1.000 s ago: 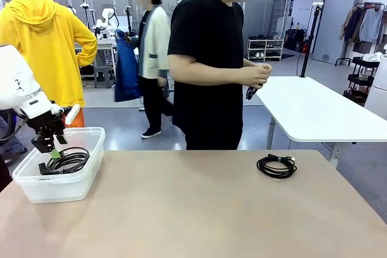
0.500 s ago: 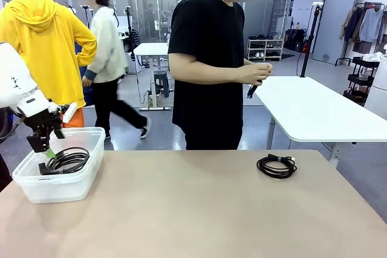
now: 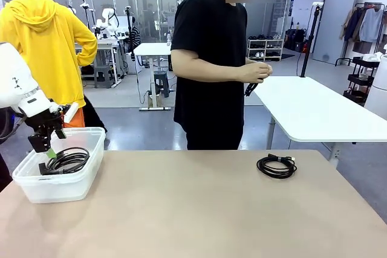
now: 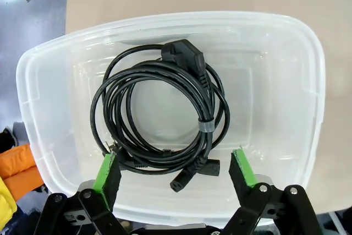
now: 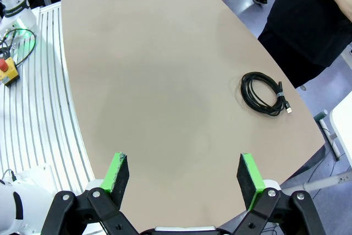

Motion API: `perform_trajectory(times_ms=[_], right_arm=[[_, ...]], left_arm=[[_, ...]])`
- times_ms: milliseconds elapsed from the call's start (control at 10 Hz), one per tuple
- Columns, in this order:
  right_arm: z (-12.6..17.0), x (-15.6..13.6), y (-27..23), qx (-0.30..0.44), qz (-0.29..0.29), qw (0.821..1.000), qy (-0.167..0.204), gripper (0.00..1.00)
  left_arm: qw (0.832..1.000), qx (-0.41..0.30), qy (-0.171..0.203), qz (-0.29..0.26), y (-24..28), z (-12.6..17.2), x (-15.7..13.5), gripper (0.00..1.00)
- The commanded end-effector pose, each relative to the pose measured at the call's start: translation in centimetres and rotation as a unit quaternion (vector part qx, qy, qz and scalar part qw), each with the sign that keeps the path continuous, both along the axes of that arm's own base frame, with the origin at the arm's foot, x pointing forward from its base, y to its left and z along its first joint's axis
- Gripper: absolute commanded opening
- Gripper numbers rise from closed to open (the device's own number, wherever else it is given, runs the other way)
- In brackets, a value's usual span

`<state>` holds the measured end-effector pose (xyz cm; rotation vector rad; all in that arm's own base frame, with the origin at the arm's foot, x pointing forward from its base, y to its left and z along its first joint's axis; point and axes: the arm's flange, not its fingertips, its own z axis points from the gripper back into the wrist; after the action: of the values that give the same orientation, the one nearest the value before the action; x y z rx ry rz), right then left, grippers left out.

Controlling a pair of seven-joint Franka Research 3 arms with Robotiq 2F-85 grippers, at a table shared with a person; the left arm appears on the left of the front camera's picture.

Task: Organize and store the cables.
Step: Place the Power Cable into the Organizing box, then place the USB Extension Cable into the Organizing box.

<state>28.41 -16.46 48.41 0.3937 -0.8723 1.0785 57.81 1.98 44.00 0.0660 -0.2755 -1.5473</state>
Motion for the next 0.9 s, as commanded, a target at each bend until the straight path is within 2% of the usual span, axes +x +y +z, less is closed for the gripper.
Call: perform_trajectory(times_ms=[0, 800], right_arm=[[0.14, 0.05, -0.15, 0.001, 0.006, 1.000, -0.008, 1.00], [0.14, 0.05, -0.15, 0.001, 0.006, 1.000, -0.008, 1.00]], left_arm=[[1.000, 0.001, -0.001, -0.001, 0.22, 0.01, 0.00, 1.00], [1.000, 0.001, -0.001, -0.001, 0.22, 0.01, 0.00, 1.00]])
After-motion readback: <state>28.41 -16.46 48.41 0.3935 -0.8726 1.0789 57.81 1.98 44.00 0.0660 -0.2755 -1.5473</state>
